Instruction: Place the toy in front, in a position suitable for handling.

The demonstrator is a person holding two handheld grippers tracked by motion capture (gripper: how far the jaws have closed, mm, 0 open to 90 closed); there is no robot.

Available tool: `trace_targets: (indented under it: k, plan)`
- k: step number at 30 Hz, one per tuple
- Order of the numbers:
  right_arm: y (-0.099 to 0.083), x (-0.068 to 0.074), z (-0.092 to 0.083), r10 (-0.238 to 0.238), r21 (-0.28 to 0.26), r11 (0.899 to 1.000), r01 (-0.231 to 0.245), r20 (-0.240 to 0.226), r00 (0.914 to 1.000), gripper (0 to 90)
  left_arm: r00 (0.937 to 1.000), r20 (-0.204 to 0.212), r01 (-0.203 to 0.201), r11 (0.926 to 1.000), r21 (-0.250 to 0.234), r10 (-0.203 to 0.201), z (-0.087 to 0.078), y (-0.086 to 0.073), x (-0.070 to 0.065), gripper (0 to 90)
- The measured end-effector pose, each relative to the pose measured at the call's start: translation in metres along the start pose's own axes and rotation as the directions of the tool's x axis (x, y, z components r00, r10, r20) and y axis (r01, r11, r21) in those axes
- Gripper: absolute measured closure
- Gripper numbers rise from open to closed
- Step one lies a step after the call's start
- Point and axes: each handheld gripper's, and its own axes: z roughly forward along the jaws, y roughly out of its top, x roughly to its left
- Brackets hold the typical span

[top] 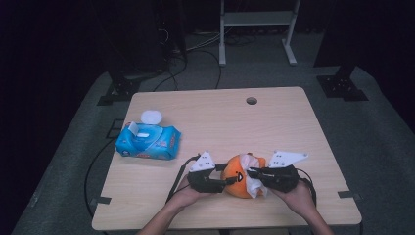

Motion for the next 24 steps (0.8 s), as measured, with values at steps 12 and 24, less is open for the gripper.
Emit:
trace_targets:
  k: [12, 24]
  plan:
    - [0.0, -0.006, -0.01, -0.004, -0.022, 1.0, 0.005, 0.042, 0.9991, 84.8, 0.9995, 0.015, -0.027, 0.9996, -0.004, 0.027, 0.002, 0.005, -0.009, 37.8]
    - [0.017, 0.012, -0.006, -0.068, -0.085, 0.994, 0.067, -0.018, 0.9975, 85.0, 0.994, 0.016, -0.108, 0.9942, -0.005, 0.108, 0.006, 0.008, -0.023, 48.5]
